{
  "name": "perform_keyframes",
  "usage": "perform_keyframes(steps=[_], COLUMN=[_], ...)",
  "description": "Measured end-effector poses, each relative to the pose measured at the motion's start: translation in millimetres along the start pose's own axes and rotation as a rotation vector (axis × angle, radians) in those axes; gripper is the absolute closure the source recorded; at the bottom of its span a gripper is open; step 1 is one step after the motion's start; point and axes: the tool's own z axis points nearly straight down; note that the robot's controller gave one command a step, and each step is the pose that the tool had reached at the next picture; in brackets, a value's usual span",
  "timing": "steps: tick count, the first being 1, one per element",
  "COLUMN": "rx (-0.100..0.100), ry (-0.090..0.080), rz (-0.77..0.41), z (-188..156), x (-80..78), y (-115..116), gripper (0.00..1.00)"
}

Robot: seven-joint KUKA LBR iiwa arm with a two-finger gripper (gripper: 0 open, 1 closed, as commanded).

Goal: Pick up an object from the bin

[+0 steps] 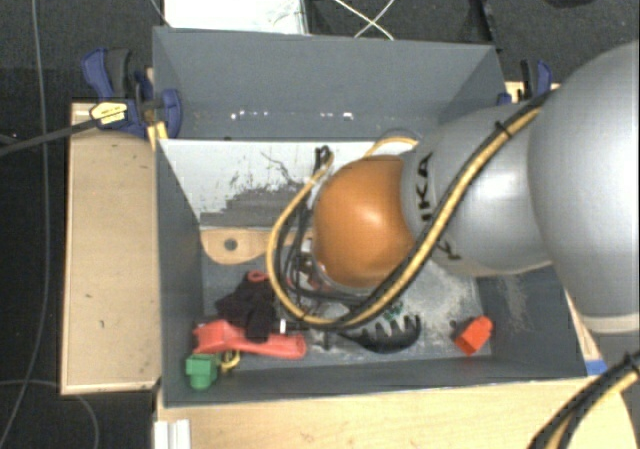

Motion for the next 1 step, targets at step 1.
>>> perform_keyframes(steps=[1], rx=[0.001], ry=[-0.003], rz=[0.001], z=[-8.9], x=[-0.6], y=[-0.2], gripper=[1.00])
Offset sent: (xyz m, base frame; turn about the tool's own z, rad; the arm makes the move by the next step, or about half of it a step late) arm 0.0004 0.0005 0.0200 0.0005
